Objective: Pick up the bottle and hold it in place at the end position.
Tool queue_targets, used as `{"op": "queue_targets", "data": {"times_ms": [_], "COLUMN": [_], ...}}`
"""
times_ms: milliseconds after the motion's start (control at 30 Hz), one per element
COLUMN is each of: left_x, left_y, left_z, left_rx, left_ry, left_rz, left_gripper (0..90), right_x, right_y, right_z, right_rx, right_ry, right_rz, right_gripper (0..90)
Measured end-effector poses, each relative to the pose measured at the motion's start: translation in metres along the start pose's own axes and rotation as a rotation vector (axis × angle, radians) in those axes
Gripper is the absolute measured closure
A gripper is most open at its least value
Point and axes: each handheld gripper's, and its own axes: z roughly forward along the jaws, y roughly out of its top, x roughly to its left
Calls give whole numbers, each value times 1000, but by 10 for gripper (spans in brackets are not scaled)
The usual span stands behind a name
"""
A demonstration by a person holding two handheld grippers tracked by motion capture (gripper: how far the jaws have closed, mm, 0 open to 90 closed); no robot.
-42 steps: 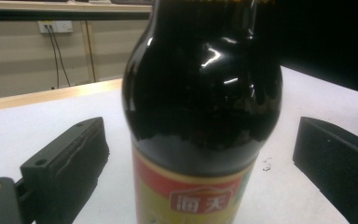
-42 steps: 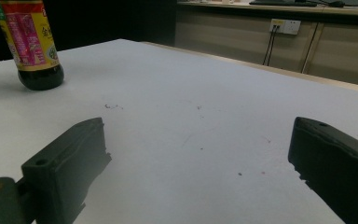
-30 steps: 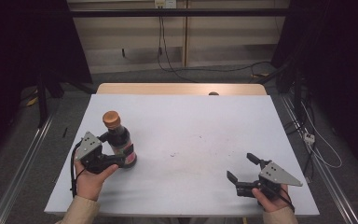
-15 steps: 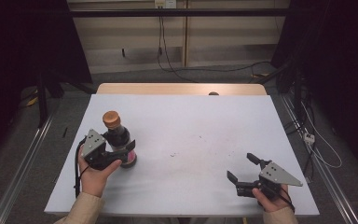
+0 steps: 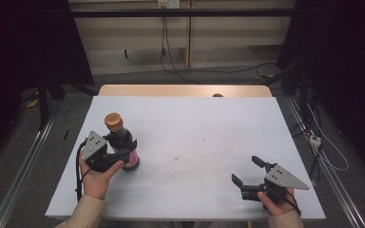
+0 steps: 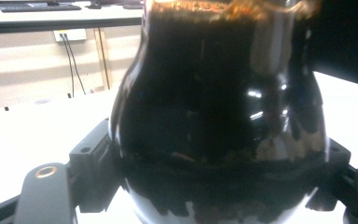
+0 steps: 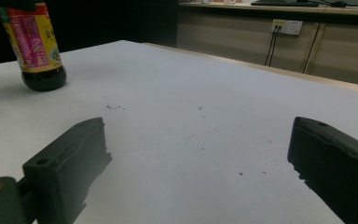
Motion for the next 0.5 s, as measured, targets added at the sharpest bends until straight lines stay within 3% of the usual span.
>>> {"op": "queue_targets", "data": {"times_ms": [500], "left_x": [-2], "left_y": [3], "left_z": [1], "left_rx": [3], "left_ry": [0], "left_rz": [-2], "left_gripper": [259], "right_x": [0], "right_y": [0], "right_z": [0], "right_rx": [2], "right_ry": [-1], "right_rz": [2], "right_gripper": [40]}}
